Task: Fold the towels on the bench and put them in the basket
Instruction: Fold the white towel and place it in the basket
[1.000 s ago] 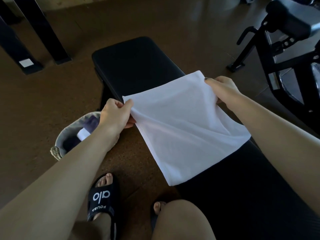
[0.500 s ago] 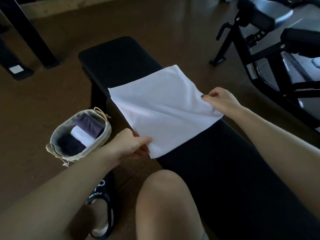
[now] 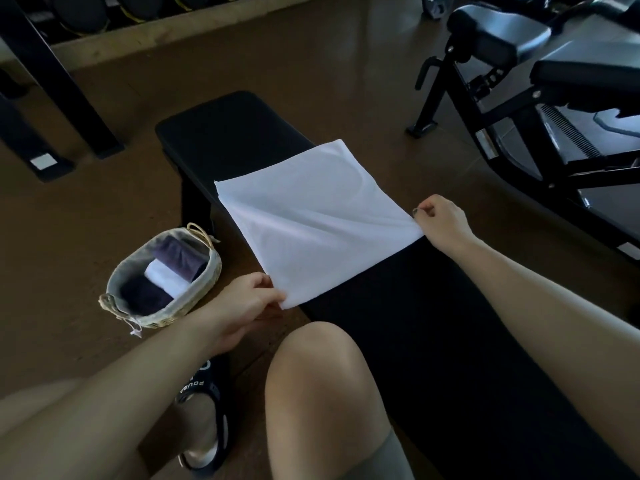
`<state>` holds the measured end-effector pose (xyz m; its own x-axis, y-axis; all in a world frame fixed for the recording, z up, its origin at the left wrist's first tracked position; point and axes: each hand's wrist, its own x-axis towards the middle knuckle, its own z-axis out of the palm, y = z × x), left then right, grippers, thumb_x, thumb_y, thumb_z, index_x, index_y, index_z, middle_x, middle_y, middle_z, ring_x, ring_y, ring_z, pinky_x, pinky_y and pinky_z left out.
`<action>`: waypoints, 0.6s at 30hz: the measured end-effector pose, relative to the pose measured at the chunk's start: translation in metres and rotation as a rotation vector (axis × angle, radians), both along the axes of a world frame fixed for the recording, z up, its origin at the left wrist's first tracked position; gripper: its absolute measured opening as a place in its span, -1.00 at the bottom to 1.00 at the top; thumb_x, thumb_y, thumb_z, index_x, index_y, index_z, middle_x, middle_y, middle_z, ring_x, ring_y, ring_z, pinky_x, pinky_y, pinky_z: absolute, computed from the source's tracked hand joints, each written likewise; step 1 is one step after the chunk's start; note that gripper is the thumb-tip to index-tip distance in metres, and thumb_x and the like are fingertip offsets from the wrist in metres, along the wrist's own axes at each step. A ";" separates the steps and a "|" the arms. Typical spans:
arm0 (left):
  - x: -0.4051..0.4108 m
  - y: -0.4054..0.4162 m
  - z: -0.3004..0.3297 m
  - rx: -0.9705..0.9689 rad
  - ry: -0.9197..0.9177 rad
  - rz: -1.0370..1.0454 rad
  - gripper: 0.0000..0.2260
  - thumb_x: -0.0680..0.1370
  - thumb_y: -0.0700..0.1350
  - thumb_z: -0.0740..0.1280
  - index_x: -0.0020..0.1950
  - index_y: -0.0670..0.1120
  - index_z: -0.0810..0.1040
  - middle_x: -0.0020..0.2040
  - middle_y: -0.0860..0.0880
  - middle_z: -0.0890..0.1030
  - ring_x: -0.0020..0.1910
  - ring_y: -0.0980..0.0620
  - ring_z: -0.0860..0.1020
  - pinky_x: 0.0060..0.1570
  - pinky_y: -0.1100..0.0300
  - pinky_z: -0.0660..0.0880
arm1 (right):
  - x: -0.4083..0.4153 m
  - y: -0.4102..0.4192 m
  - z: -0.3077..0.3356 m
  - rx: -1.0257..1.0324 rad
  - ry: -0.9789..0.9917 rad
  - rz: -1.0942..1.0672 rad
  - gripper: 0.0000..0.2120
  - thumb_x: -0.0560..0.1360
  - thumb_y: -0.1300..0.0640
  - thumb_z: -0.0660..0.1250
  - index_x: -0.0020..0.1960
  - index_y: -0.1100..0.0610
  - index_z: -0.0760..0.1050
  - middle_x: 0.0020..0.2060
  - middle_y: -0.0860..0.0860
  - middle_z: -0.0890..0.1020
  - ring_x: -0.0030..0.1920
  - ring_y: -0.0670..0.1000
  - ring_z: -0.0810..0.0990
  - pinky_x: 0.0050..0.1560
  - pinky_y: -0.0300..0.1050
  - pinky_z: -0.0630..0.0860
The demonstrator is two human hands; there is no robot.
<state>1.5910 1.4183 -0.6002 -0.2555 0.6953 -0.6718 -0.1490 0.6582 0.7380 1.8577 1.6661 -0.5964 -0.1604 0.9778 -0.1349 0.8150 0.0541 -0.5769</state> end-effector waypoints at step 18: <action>0.012 -0.003 -0.006 -0.041 0.030 0.004 -0.79 0.50 -0.38 0.45 0.11 -0.23 0.65 0.07 -0.19 0.71 0.07 -0.16 0.70 0.16 -0.08 0.63 | 0.007 0.003 0.012 -0.211 0.011 0.037 -0.88 0.59 0.12 0.36 -0.05 0.15 0.47 -0.08 0.08 0.54 -0.11 0.04 0.50 -0.12 -0.10 0.43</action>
